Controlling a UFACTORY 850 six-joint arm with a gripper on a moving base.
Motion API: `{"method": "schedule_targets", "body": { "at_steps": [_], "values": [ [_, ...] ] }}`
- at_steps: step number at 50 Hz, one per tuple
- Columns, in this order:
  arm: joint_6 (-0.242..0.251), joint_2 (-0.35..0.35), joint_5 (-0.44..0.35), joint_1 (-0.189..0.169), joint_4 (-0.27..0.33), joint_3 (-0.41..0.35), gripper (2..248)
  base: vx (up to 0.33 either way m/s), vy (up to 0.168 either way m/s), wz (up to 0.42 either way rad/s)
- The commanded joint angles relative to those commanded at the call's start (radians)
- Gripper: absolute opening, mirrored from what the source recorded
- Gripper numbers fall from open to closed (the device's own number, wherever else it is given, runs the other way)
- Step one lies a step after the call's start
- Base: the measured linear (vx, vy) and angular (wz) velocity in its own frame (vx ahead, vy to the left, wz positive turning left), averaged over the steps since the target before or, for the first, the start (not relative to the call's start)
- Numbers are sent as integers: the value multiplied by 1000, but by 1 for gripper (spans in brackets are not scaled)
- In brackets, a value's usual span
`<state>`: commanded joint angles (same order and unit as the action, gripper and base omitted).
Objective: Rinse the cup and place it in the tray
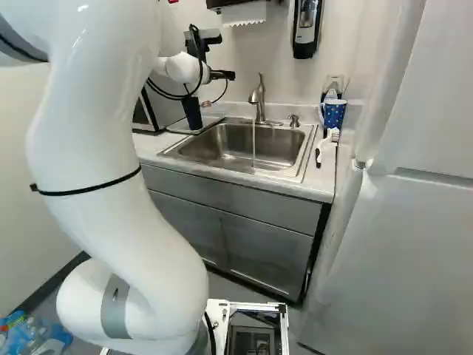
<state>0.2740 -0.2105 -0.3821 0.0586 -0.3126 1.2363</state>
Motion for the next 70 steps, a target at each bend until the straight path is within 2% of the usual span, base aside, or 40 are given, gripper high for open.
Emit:
{"method": "schedule_targets", "body": {
  "at_steps": [32,54,70],
  "values": [
    [0,-1,0,-80,0,9,247,0,0,0],
    [0,6,4,-87,0,45,247,0,0,0],
    [0,-10,71,-89,0,96,247,0,0,0]
  ]
}}
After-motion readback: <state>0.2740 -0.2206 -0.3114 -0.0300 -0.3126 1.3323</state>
